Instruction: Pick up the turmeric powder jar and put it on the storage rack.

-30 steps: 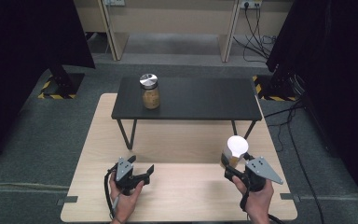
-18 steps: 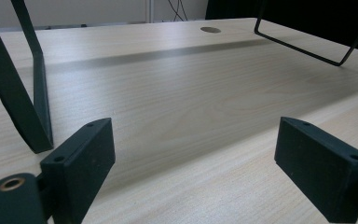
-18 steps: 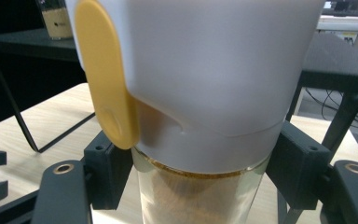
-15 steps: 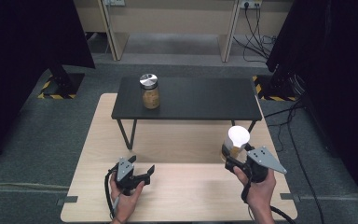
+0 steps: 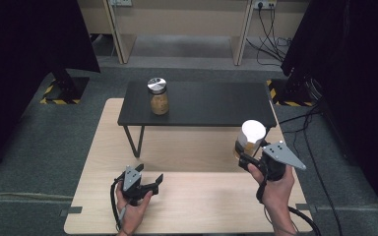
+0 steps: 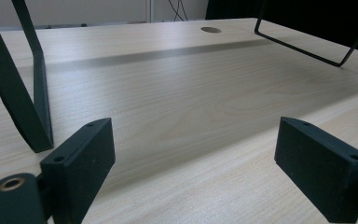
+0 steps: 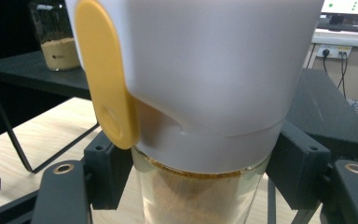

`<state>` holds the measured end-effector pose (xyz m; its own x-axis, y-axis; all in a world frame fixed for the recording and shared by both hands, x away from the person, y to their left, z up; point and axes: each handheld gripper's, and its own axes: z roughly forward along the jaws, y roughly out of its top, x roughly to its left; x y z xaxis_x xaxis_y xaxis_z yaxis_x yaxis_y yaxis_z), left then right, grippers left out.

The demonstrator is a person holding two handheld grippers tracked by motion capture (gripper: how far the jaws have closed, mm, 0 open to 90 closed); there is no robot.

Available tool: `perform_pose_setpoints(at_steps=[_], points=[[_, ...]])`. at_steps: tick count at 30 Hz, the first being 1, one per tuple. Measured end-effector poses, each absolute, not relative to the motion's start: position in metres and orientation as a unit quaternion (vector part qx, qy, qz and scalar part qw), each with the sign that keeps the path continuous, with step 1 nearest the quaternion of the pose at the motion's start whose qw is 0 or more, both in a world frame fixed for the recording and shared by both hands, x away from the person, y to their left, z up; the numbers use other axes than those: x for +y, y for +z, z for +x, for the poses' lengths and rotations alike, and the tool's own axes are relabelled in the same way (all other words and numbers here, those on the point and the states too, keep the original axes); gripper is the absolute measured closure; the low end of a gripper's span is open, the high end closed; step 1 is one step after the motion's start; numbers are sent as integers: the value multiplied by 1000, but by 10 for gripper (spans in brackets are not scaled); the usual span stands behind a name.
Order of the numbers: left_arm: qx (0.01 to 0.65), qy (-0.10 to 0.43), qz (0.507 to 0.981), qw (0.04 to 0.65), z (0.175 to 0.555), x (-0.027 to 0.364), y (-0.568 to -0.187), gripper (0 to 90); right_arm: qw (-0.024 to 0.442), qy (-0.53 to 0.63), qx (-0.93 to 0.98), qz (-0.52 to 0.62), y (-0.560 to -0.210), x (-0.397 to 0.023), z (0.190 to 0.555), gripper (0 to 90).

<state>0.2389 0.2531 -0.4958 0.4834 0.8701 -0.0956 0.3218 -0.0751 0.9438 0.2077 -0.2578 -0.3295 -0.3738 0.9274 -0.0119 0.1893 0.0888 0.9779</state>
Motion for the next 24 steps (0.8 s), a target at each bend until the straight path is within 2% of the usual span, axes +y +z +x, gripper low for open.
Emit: perform_pose_setpoints(at_steps=[24], points=[[434,264,686,521,239,252,-495,113,359,516,636,448,-289,-255,254,305]])
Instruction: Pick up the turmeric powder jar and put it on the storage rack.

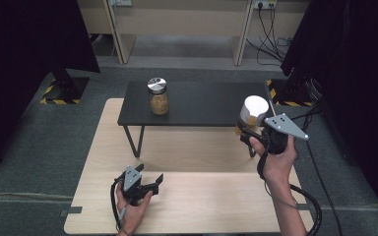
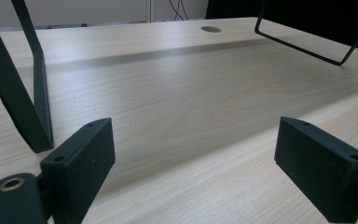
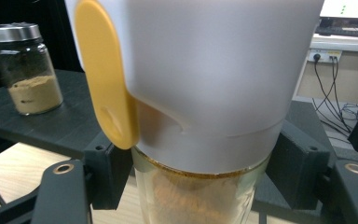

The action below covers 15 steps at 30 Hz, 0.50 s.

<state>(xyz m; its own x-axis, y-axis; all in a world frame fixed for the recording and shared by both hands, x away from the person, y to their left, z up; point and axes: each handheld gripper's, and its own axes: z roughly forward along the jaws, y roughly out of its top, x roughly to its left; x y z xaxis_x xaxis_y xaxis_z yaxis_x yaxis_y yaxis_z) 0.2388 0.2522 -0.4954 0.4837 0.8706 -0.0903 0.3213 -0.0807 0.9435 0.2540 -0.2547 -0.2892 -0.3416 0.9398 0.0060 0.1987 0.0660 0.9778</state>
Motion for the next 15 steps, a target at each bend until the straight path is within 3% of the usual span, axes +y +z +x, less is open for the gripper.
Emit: perform_pose_setpoints(at_steps=[15], points=[[434,264,686,521,239,252,-495,113,356,498,633,474,-280,-252,289,305]])
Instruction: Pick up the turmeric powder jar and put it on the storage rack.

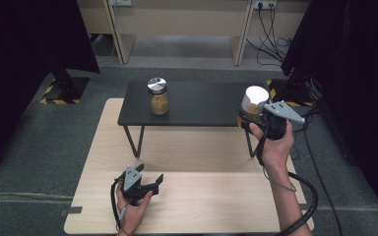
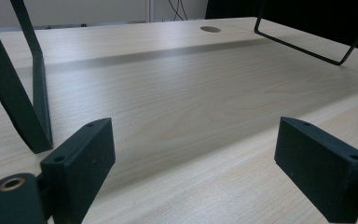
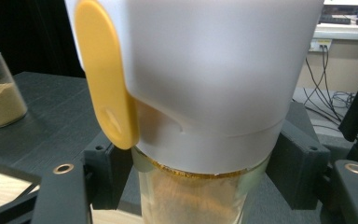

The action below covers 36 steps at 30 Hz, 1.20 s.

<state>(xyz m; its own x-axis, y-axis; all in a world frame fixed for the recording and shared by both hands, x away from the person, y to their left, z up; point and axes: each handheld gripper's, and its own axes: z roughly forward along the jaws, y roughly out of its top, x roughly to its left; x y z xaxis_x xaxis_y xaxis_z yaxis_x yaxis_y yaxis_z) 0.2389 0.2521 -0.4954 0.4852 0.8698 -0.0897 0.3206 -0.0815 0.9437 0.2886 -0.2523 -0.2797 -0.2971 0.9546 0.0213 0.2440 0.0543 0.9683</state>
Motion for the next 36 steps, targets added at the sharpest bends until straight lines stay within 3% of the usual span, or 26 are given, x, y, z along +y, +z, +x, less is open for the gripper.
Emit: perform_pose_setpoints(at_steps=[36], points=[[429,263,690,521,239,252,-495,113,362,467,639,491,-273,-223,330,304]])
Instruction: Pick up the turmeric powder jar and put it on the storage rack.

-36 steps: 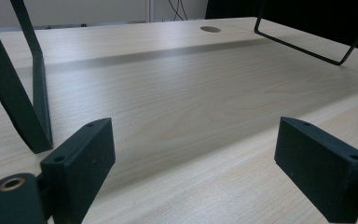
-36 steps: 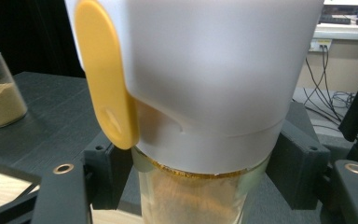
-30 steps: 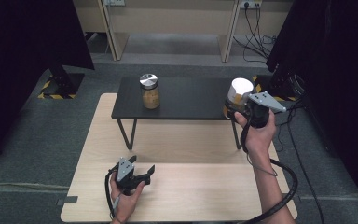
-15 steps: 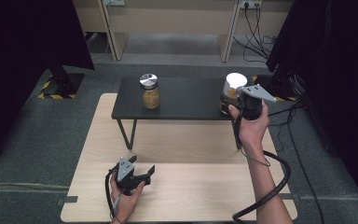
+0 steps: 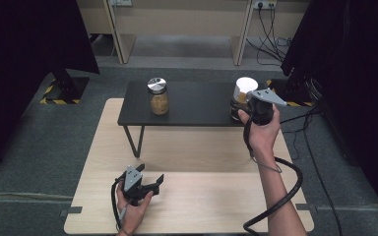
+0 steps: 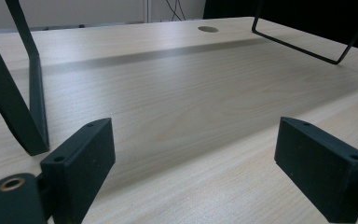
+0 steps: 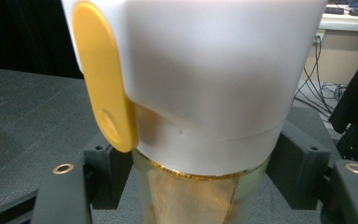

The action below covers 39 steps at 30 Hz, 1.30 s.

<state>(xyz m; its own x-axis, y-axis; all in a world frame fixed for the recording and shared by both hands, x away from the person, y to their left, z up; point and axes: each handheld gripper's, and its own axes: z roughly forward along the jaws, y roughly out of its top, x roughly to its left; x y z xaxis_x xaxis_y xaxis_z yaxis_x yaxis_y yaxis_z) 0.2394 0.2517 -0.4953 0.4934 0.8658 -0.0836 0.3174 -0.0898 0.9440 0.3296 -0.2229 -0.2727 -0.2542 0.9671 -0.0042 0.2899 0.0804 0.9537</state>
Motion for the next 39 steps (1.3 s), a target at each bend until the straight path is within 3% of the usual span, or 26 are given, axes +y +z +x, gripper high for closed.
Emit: perform_pose_setpoints(at_steps=[35,36,39], points=[[429,263,689,521,240,252,-495,113,378,474,629,487,-283,-219,324,301],[430,262,689,521,240,252,-495,113,378,475,628,486,-283,-219,324,286],[430,263,689,521,240,252,-495,113,385,477,623,486,-287,-217,323,98]])
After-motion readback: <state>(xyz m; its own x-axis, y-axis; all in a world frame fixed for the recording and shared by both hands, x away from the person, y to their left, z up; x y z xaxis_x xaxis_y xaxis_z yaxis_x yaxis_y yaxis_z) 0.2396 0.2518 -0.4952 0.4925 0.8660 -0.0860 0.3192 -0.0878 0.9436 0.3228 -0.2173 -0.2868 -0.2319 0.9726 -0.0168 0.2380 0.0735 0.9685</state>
